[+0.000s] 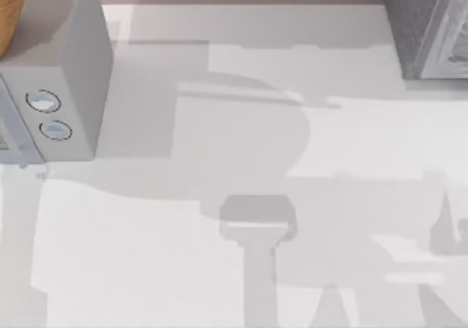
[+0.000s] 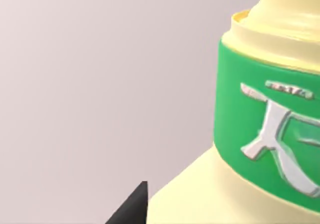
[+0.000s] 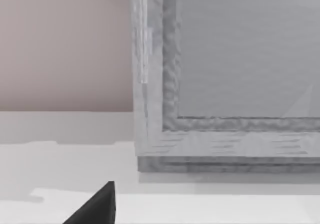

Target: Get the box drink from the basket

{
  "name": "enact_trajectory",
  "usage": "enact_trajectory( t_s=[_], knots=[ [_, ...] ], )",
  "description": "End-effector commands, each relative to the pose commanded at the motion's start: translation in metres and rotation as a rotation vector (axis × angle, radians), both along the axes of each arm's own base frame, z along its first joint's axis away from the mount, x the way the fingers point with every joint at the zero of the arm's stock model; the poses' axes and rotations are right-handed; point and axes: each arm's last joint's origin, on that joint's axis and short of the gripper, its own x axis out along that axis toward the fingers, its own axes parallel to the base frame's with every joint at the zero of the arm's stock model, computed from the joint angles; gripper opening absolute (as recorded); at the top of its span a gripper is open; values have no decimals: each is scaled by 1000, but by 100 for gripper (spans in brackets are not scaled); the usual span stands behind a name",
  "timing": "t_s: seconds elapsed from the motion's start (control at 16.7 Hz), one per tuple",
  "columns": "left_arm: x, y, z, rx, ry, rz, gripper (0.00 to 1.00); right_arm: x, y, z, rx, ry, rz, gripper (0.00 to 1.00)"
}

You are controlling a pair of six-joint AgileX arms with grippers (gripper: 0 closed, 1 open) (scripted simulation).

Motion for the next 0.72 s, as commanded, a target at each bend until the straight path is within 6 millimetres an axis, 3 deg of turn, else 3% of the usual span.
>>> enact_trajectory(
  t_s=[0.18, 0.36, 0.54, 0.72],
  knots=[
    [-53, -15, -35, 0, -14, -2, 0, 0, 0, 0, 0, 0, 0, 100],
    [-97, -25, -90, -1, -11, -3, 0, 0, 0, 0, 0, 0, 0, 100],
    [-127, -31, -154, -1, 0, -1, 0, 0, 0, 0, 0, 0, 0, 100],
    [-141, -33, -213, 2, 14, 3, 0, 0, 0, 0, 0, 0, 0, 100]
  ],
)
